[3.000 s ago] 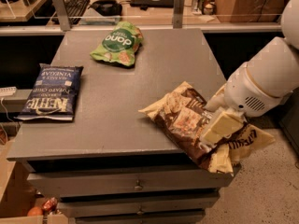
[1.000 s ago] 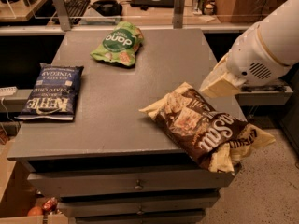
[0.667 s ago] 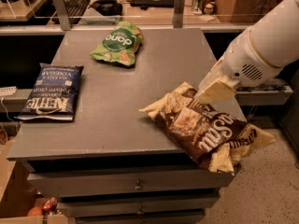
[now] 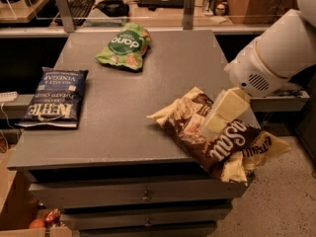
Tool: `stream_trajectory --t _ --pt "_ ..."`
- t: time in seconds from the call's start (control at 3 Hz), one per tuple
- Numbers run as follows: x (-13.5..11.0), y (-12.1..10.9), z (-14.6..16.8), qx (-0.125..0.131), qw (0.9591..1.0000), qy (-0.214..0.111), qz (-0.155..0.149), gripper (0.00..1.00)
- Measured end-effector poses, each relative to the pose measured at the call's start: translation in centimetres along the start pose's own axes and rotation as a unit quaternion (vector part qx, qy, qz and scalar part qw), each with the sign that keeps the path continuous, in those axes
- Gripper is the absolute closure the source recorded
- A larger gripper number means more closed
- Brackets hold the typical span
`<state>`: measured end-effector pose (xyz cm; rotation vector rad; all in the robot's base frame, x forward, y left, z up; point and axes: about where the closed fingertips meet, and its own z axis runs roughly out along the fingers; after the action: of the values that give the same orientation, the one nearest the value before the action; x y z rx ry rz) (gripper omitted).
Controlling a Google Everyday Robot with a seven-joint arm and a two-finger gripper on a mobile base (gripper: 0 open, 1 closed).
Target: Move brown chip bag near green rice chip bag
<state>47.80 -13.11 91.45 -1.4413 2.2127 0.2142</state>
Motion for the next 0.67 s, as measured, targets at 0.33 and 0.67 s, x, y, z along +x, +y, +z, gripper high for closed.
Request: stream_trajectory --t 0.33,0.67 --pt "0.9 0.2 1.8 -0.011 0.9998 0.003 0.014 0.0" --pt "1.9 0.7 3.9 -0.022 0.9994 0.006 0.027 0.0"
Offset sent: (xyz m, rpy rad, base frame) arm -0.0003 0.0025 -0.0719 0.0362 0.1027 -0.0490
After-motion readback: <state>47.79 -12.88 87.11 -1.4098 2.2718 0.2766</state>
